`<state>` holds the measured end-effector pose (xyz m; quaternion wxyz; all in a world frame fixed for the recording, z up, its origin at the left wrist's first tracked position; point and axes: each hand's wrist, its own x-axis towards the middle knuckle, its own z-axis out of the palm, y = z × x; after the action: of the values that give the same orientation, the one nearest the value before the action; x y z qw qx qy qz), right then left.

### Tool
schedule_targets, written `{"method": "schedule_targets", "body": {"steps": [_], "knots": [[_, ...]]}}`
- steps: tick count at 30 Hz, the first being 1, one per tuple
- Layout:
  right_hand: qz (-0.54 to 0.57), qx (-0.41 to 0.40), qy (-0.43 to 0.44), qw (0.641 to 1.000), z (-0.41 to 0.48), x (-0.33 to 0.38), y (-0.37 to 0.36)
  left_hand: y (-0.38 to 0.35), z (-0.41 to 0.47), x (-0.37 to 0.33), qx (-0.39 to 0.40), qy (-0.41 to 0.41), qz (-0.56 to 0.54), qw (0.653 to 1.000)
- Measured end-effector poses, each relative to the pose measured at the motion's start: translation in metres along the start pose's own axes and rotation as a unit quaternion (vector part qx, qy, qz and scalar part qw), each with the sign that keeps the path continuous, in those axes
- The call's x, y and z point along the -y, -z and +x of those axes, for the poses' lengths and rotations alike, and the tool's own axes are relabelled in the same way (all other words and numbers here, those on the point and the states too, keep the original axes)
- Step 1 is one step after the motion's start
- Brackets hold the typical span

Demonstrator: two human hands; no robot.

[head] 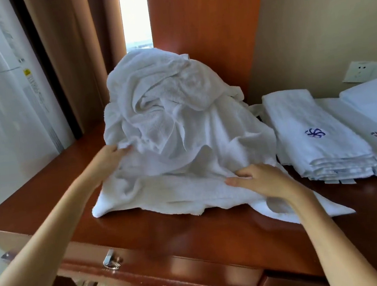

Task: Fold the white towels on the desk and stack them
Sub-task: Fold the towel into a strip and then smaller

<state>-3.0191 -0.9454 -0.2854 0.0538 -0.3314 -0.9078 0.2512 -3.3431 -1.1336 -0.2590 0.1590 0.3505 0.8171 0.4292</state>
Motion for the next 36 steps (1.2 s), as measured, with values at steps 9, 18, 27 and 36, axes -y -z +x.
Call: {"method": "schedule_targets", "body": {"steps": [9, 18, 27, 36], "knots": [[0.048, 0.065, 0.008, 0.997, -0.004, 0.004, 0.014, 0.016, 0.000, 0.039, -0.081, 0.020, 0.285, 0.955], [0.022, -0.310, 0.129, 0.942, 0.040, 0.060, 0.059, -0.082, -0.090, -0.035, 0.040, -0.540, 0.269, 0.796], [-0.016, -0.299, 0.144, 0.943, 0.075, 0.059, 0.054, -0.076, -0.087, -0.018, 0.107, -0.442, 0.267, 0.849], [0.064, -0.126, 0.170, 0.975, 0.078, 0.047, 0.034, -0.011, -0.047, 0.008, -0.039, -0.151, 0.534, 0.831]]}}
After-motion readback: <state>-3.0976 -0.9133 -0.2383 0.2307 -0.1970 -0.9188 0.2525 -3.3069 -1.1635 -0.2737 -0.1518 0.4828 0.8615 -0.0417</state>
